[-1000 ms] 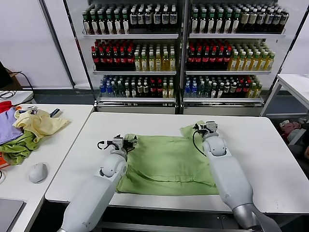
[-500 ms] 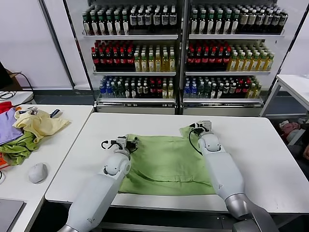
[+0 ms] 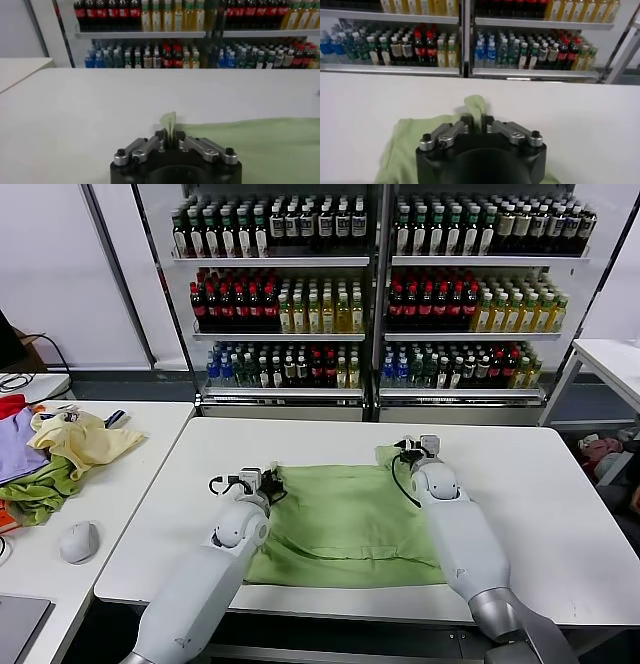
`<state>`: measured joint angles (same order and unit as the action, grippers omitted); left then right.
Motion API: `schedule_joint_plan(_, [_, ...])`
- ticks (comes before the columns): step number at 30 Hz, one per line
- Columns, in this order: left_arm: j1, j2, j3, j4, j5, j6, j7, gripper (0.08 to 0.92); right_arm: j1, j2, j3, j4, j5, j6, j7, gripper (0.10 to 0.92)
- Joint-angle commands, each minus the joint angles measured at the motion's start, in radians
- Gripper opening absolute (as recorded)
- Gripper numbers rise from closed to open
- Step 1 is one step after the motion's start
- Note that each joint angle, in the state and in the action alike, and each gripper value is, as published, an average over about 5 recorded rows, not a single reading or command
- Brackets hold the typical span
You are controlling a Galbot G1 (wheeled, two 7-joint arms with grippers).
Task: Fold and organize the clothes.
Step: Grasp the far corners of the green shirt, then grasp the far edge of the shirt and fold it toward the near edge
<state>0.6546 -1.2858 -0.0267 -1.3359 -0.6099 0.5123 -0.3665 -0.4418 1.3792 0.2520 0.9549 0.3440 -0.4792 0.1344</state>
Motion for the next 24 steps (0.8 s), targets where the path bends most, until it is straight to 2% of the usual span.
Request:
schedule_joint_plan(1, [0.086, 0.055, -0.020, -0.172, -0.059, -0.096, 0.001, 0.157, -0.110, -0.046, 0.008, 0.252, 0.054, 0.026, 0.006, 0.116])
schedule_joint_plan(14, [0.275, 0.160, -0.108, -0.475, -0.133, -0.116, 0.006, 0.118, -0.339, -0.154, 0.110, 0.689, 0.157, -0.010, 0.036, 0.111])
schedule_joint_plan(24, [0.456, 0.194, -0.166, -0.579, -0.134, -0.110, 0.015, 0.108, -0.629, -0.201, 0.229, 0.970, 0.178, -0.033, 0.051, 0.112])
